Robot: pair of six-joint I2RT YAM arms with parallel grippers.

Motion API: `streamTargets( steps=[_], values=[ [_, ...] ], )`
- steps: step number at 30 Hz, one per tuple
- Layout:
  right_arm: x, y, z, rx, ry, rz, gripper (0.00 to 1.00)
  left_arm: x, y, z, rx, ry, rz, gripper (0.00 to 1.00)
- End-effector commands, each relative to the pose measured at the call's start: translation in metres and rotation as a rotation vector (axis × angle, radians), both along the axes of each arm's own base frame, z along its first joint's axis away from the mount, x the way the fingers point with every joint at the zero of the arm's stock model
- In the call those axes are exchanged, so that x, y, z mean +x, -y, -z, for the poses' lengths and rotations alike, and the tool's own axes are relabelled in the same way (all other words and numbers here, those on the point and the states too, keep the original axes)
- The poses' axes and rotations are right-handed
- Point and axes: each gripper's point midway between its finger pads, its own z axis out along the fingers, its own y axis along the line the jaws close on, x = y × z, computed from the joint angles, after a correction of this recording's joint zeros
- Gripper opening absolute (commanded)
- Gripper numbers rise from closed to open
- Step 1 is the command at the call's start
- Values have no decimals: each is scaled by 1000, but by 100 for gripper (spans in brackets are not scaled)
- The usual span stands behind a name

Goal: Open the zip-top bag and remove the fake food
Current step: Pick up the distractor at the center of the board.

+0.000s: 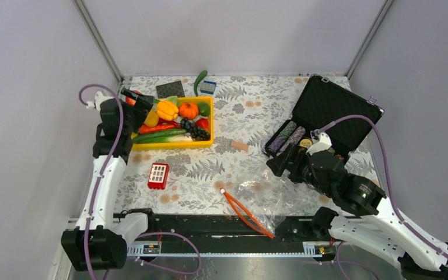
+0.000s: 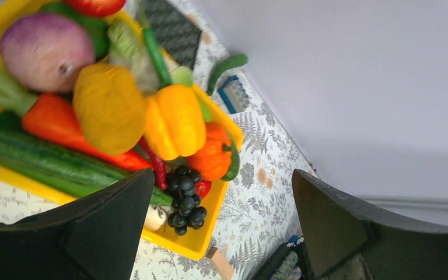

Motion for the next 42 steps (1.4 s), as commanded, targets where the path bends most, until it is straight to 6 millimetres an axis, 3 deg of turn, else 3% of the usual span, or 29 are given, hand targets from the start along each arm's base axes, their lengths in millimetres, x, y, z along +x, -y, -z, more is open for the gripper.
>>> streamTargets(
  steps=[1,5,7,12,17,29,35,42],
  values=[
    [8,2,-21,-29,65,0,98,-1,11,-61,220,84,184,89],
    [7,-3,-16,-43,47,-21,98,27,21,-94,322,101,311,89],
    [7,-5,-14,-45,37,-30,98,41,29,-100,347,95,372,88],
    [4,-5,-4,-60,23,-46,98,102,59,-107,500,76,507,88],
    [4,-6,5,-91,11,-59,98,157,85,-78,572,-3,595,88],
    [7,-16,25,-164,-54,-94,99,277,115,3,602,87,684,89],
    [8,-14,34,-200,-80,-86,99,310,124,22,561,143,671,84],
    [9,-9,35,-213,-91,-63,99,327,135,62,458,133,684,77]
  ],
)
